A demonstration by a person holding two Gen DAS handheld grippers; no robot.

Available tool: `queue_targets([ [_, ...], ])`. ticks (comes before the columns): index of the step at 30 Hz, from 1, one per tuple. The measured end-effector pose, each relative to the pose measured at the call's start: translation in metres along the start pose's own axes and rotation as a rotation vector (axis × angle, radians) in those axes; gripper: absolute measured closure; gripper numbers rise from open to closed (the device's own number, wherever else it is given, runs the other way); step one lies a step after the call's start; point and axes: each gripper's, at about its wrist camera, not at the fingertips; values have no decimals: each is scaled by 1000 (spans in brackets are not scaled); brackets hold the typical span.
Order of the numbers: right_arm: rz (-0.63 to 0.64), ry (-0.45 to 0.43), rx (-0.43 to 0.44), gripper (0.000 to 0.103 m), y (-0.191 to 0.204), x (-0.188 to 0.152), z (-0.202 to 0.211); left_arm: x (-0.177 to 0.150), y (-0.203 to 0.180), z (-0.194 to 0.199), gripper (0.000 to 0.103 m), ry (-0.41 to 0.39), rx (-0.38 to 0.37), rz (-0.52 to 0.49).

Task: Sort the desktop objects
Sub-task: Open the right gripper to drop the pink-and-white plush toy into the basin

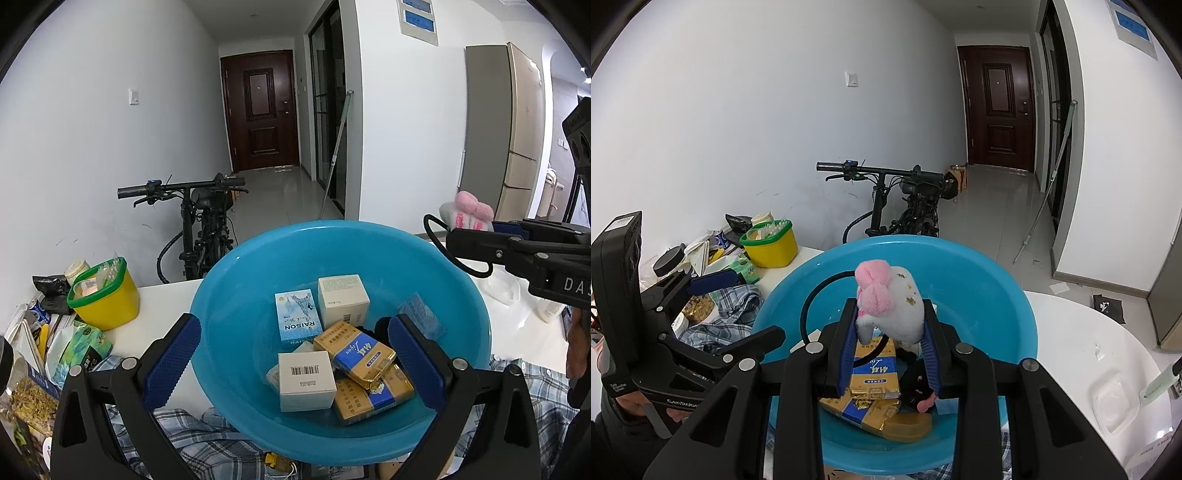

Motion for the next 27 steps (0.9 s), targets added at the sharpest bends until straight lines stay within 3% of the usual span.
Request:
queue_targets([
  [27,5,7,3,72,1,-2,-2,1,-2,0,0,6,2,-9],
])
Point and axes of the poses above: each gripper's, at about its wrist camera, not at the fingertips, and z roughly against the way its jaws point, y to its left, x to its top, and after that the axes turned 5 degrees about z, right-handed
